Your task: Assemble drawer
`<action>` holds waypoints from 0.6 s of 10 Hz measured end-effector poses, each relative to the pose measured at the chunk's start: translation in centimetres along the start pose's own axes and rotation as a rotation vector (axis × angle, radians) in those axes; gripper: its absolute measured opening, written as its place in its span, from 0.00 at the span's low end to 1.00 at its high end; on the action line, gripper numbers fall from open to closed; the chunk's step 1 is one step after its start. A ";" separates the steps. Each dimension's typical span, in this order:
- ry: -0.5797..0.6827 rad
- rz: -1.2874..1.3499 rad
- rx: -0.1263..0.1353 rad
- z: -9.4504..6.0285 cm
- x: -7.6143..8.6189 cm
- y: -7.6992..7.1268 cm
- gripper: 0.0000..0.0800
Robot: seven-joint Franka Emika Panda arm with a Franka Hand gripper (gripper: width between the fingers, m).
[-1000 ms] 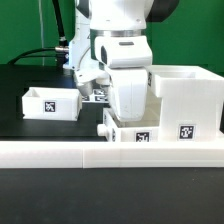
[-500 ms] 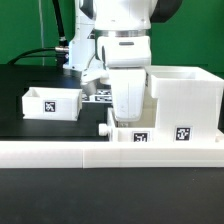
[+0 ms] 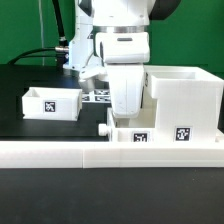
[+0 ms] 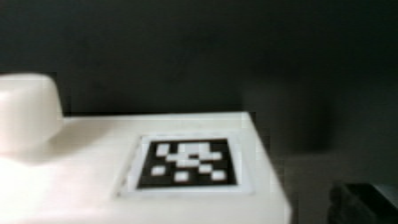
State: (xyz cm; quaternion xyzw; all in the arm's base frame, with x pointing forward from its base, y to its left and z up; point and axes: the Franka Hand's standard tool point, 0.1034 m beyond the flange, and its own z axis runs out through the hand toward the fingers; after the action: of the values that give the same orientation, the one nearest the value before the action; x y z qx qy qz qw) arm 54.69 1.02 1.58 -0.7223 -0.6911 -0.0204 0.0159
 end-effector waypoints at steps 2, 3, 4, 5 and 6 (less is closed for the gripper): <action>-0.008 0.000 -0.013 -1.7 -0.1 0.3 0.81; -0.016 0.001 -0.007 -2.8 -0.3 0.5 0.81; -0.023 0.004 -0.007 -3.9 -0.6 0.8 0.81; -0.029 0.001 -0.007 -4.5 -1.3 1.2 0.81; -0.033 0.000 -0.007 -4.9 -2.5 1.5 0.81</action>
Offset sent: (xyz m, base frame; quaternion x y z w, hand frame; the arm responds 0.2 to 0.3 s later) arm 0.0075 -0.0147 0.0488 0.0202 -0.0233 0.0064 0.9995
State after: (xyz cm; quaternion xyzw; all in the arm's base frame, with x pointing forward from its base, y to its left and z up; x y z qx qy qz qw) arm 56.05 -1.81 6.30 -0.7228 -0.6910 -0.0107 0.0019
